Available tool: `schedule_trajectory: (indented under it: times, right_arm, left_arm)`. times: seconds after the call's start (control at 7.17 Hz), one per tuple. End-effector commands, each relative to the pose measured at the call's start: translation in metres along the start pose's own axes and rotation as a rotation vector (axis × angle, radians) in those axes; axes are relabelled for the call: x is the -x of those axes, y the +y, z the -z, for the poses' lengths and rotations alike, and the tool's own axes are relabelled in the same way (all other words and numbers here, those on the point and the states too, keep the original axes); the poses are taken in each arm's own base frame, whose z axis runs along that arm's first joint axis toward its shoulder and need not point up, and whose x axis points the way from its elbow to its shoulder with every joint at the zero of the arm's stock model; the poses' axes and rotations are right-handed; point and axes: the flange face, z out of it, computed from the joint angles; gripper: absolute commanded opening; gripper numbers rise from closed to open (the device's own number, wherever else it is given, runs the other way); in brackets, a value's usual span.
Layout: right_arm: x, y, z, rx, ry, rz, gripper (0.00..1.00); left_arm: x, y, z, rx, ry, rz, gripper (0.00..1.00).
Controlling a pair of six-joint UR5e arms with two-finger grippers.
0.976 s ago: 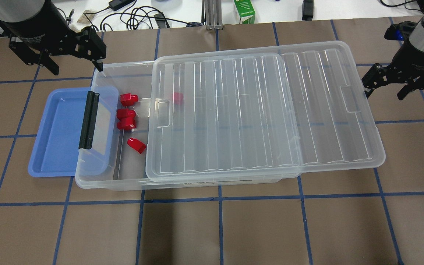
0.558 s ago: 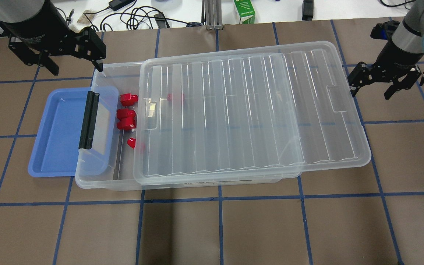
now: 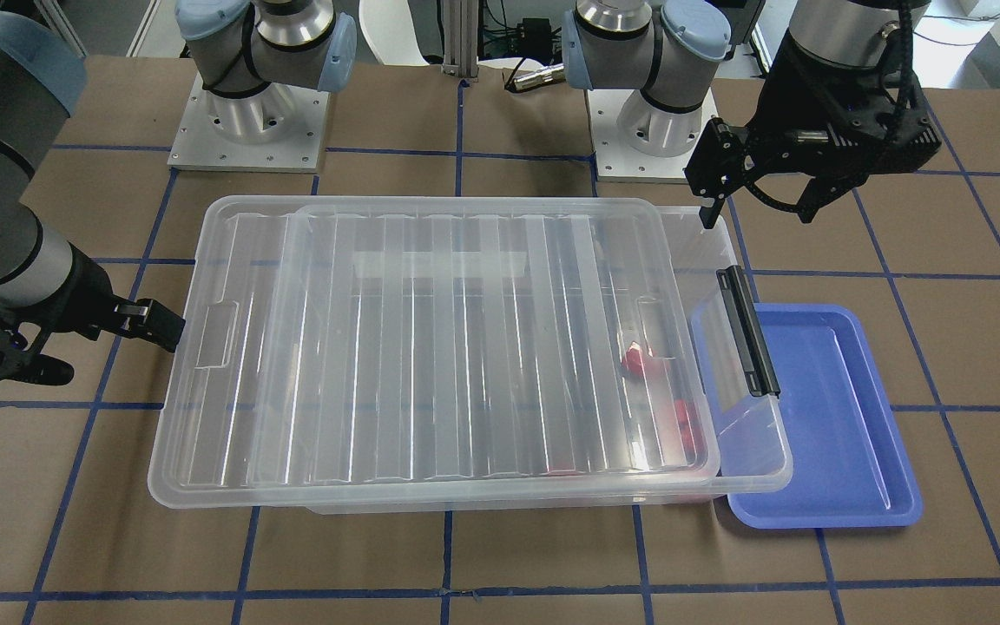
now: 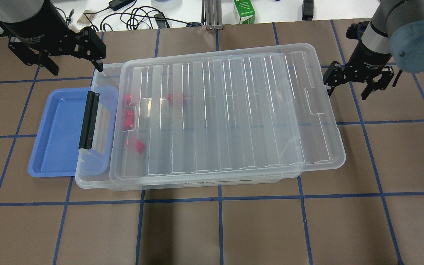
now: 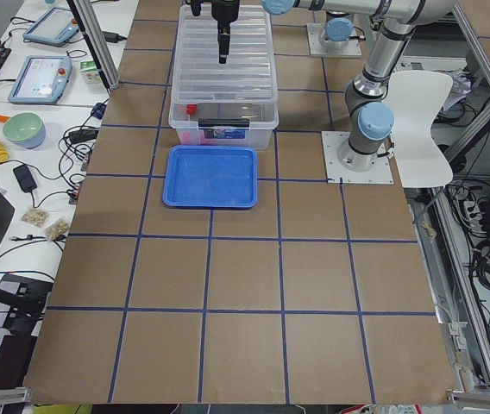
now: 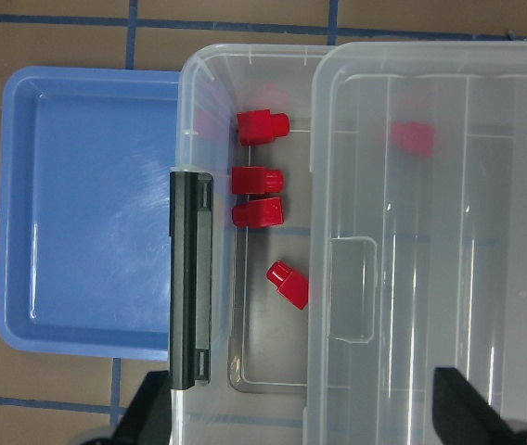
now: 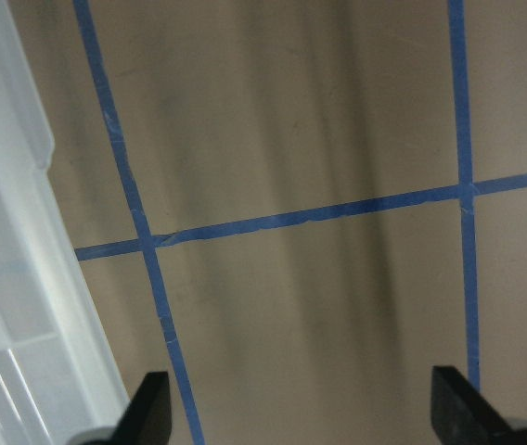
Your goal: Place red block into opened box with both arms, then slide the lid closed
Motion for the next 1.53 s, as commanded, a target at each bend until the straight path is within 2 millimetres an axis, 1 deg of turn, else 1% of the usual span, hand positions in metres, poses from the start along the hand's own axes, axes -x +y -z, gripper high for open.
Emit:
schedule_trajectory:
  times: [0.0,0.14,0.28,0.7,0.84,0.98,1.12,1.25,1.39]
  right_arm:
    - [0.012,0.002,-0.001,0.000,0.002,-0.004,1.00]
    - [0.018,0.003,-0.001,0.000,0.003,-0.015,1.00]
    - [0.031,0.006,-0.002,0.001,0.006,0.003,1.00]
    - [0.034,0.007,-0.002,-0.001,0.007,0.002,1.00]
    - [0.033,0.005,0.007,-0.019,0.009,0.004,1.00]
    - [0.033,0.004,0.022,-0.045,0.009,0.012,1.00]
    - [0.033,0.005,0.046,-0.071,0.011,0.012,1.00]
    - [0.030,0.023,0.086,-0.072,0.011,0.009,1.00]
    - [0.032,0.043,0.121,-0.075,0.013,0.012,1.00]
  left_arm:
    - [0.000,0.000,0.001,-0.001,0.005,0.000,1.00]
    - [0.000,0.000,0.000,0.000,0.005,0.000,1.00]
    - [0.000,0.000,-0.001,0.002,0.005,0.000,1.00]
    - [-0.001,0.001,-0.001,0.002,0.005,0.000,1.00]
    - [0.000,0.001,-0.001,0.002,0.005,0.001,1.00]
    - [-0.001,0.001,-0.001,0.002,0.005,0.000,1.00]
    - [-0.001,0.001,-0.001,0.003,0.005,0.000,1.00]
    - [-0.001,0.001,-0.001,0.003,0.005,0.000,1.00]
    - [0.001,0.001,-0.001,0.003,-0.006,0.000,1.00]
